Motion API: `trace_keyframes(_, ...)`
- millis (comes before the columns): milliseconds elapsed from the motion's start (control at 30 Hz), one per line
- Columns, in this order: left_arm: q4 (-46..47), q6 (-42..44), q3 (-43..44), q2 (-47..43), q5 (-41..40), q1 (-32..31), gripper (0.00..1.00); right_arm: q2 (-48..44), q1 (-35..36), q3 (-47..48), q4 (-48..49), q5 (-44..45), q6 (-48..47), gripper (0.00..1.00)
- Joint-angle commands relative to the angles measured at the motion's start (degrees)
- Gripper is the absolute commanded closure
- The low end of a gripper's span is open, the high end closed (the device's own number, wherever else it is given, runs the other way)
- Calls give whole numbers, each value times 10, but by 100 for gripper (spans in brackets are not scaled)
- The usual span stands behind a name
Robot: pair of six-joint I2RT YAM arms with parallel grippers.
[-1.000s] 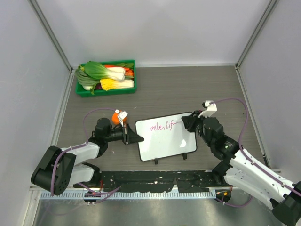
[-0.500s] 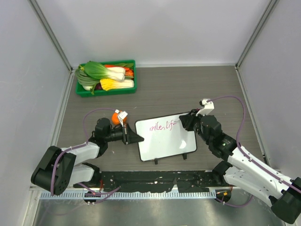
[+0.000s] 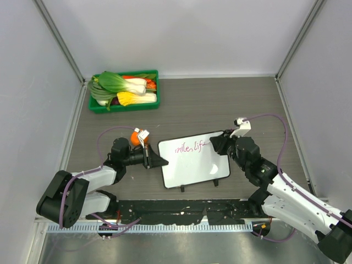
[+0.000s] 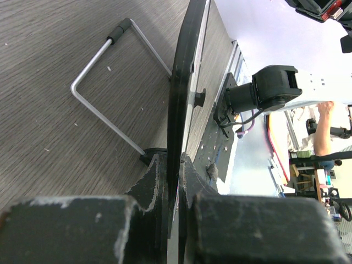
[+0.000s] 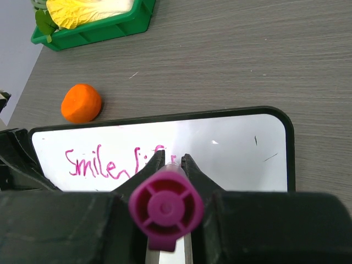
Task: Write a sentence on the whiteboard
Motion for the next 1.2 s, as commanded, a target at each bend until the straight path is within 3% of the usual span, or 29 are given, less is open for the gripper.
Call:
trace_keyframes(0,-26,47,-2,12,-70,3,100,-9,-3,-8,-9,-1,6,99)
trace_keyframes(433,-27,46,-3,9,-69,3,100,-27,-2,-22,-33,-9,13,99)
trace_keyframes(1167,-31,47,-5,2,-70,3,100,-40,-2,10,-44,56,0,99)
